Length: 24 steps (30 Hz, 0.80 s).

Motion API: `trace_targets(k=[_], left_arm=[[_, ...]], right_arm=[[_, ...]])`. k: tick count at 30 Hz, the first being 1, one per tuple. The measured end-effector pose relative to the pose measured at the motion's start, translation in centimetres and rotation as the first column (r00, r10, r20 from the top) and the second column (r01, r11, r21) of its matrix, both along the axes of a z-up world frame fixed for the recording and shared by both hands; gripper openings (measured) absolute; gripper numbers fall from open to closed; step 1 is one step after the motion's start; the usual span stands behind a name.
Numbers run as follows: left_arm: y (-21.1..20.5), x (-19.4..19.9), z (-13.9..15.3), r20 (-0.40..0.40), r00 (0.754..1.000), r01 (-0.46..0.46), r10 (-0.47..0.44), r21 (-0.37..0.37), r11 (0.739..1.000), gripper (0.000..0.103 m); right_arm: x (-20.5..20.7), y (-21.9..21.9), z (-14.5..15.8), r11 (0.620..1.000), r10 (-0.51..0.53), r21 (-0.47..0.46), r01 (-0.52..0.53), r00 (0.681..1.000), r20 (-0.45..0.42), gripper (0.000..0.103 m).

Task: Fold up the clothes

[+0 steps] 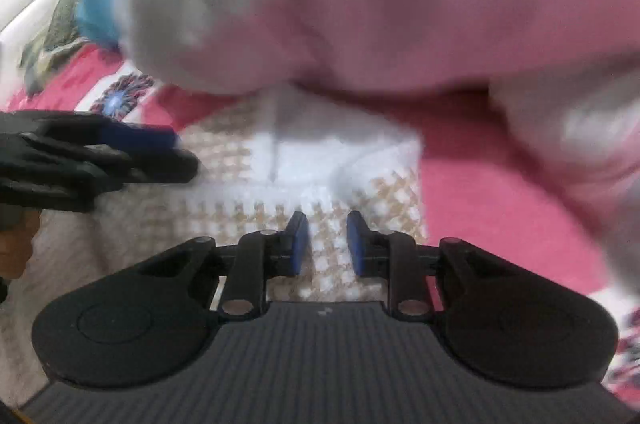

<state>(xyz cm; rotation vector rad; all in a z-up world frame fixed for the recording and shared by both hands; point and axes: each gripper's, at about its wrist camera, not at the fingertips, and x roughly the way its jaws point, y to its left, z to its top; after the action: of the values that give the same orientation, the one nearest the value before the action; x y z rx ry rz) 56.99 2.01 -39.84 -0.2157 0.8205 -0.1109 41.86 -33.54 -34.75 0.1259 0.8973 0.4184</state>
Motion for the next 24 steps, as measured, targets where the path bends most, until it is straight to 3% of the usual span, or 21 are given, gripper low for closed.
trace_targets(k=[3,5,6,9,13,15,16,19,24], left_arm=[[0.5,1.5,-0.6,-0.009,1.0,0.015,-0.015,0.011,1.0,0.077],[1.3,2.5,-1.3,-0.034,0.999,-0.013,0.012,-0.052,0.999,0.074],[1.6,2.9,-1.5,-0.041,0.999,-0.029,0.026,-0.081,0.996,0.073],[2.1,3.7,-2.1,-0.051,0.997,-0.072,0.066,-0.142,0.987,0.062],[1.6,4.0,-2.1,-0.036,0.994,-0.107,0.103,-0.146,0.983,0.036],[1.2,3.6,-1.7,-0.021,0.994,-0.109,0.108,-0.127,0.986,0.027],[1.1,3.2,-1.5,-0.016,0.994,-0.109,0.108,-0.122,0.987,0.022],[1.3,2.0,-0.8,-0.019,0.994,-0.112,0.11,-0.133,0.985,0.016],[2.3,-1.0,1.6,-0.002,0.996,-0.086,0.087,-0.17,0.982,0.007]], right_arm=[[0.0,-2.9,2.0,0.988,-0.083,0.133,0.083,0.997,-0.002,0.023],[-0.1,-5.0,2.3,0.971,-0.154,0.188,0.149,0.988,0.011,0.035],[0.0,-6.0,2.2,0.962,-0.186,0.202,0.182,0.983,0.003,0.036],[0.9,-8.4,1.3,0.935,-0.239,0.257,0.244,0.97,-0.049,0.038],[3.0,-8.6,-0.8,0.911,-0.21,0.335,0.241,0.969,-0.128,0.04],[3.4,-8.4,-1.0,0.899,-0.216,0.358,0.253,0.966,-0.141,0.03],[3.4,-8.5,-0.9,0.893,-0.221,0.368,0.259,0.965,-0.144,0.017],[2.0,-9.2,0.1,0.867,-0.232,0.421,0.267,0.964,-0.134,0.009],[-1.7,-9.9,2.9,0.847,-0.222,0.474,0.242,0.97,-0.097,0.009]])
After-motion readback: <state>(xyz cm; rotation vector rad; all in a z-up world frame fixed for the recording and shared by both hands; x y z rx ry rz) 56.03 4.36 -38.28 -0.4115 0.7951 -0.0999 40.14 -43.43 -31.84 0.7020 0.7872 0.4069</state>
